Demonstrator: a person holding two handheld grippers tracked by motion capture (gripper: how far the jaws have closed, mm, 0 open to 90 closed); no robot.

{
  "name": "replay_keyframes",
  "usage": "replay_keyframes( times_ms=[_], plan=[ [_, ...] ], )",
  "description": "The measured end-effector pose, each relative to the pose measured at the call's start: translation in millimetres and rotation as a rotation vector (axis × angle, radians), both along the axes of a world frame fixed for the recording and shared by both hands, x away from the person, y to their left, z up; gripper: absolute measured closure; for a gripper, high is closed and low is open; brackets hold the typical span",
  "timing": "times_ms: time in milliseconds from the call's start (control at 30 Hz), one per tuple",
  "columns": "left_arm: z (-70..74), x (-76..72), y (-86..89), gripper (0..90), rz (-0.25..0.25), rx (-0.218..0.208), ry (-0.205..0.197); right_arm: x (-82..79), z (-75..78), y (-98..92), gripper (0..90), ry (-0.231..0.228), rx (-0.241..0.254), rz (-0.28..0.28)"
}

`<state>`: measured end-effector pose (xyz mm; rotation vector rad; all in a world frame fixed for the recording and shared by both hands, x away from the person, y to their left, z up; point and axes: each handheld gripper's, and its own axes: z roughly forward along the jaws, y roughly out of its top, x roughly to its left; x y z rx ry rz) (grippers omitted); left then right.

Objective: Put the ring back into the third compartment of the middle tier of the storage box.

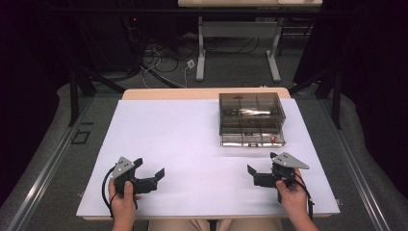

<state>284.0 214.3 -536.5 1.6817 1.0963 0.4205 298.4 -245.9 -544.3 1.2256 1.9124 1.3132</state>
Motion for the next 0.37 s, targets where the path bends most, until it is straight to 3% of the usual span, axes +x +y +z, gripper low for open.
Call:
replay_keyframes(
  times_ms=[133,200,367],
  plan=[
    [-0.2,0.2,0.0,0.4,0.001,0.001,0.001,-1.0,-3.6,-0.6,0.0,0.012,-0.036,0.002],
    [-0.3,0.2,-0.1,0.4,0.002,0.002,0.002,-1.4,-6.5,0.1,0.0,0.028,-0.018,-0.002],
    [-0.6,0.6,-0.4,0.4,0.002,0.003,0.003,-0.3,-10.2,0.4,0.0,0.060,-0.045,0.011]
  ],
)
